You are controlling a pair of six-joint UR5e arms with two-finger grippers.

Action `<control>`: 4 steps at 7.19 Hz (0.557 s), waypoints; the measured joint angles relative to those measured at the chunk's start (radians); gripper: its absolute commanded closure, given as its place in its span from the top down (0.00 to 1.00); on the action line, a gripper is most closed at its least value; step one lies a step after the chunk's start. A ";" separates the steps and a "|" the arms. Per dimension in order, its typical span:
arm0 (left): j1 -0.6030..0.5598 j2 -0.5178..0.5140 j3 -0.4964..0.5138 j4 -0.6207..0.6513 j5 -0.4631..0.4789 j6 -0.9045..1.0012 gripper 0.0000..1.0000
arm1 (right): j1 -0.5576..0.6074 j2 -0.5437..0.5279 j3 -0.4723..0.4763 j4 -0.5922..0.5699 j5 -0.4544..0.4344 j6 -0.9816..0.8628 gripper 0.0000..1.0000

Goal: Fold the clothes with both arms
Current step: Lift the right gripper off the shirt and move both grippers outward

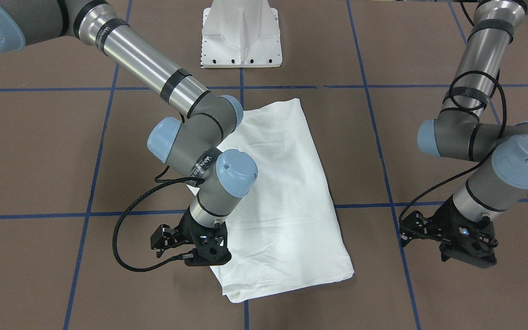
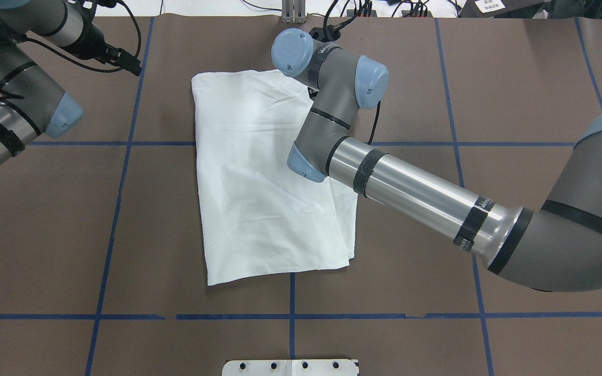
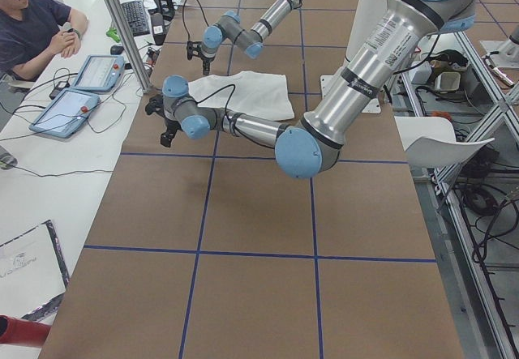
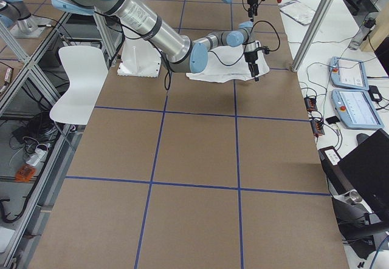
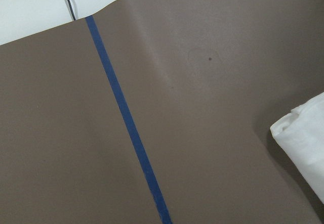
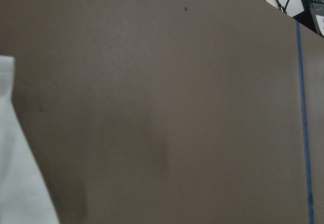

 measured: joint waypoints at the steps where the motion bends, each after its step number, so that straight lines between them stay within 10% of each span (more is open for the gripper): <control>1: 0.000 0.001 0.000 0.000 0.000 0.000 1.00 | 0.015 -0.049 0.083 -0.047 0.020 -0.041 1.00; 4: 0.004 0.025 -0.055 0.009 -0.003 -0.009 1.00 | 0.056 -0.162 0.286 0.001 0.199 -0.041 1.00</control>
